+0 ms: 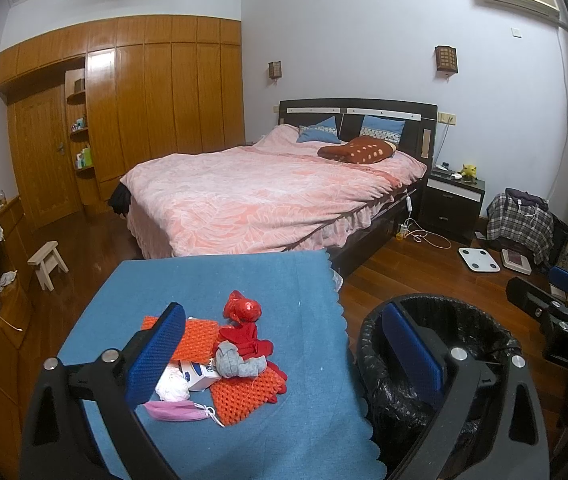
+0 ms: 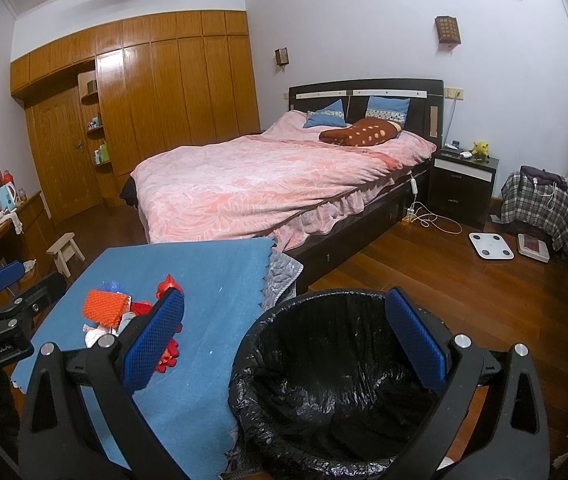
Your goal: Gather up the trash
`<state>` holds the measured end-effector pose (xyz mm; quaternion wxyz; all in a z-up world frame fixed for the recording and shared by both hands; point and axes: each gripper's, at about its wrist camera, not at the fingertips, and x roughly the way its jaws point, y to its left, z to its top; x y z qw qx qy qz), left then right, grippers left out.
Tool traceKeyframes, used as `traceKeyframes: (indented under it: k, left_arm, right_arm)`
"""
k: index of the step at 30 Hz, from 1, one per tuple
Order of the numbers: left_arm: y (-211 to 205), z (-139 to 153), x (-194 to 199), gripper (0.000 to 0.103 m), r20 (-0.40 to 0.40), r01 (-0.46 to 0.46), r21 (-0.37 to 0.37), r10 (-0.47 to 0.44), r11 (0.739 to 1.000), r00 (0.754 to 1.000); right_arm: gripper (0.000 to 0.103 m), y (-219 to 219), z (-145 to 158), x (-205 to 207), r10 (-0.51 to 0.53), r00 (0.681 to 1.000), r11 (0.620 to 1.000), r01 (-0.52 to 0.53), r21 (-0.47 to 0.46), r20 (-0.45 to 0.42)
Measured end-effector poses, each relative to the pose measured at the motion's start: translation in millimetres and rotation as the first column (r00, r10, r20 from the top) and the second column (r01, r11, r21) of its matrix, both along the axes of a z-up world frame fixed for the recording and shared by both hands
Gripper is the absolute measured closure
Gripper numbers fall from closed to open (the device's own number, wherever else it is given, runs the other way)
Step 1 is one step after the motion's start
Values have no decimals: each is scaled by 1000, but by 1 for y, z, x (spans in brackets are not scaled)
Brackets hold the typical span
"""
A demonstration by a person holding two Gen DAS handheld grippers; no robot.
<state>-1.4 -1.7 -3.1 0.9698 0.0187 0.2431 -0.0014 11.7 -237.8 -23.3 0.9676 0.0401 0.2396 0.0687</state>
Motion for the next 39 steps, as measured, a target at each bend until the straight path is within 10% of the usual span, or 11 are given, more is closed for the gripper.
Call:
traceKeyframes:
  k: [39]
  left_arm:
    - [53,-28,10,6,-9,-82,14,82,997,997]
  right_arm:
    - [5,56,-40,28,92,995,996,-92,3,-40]
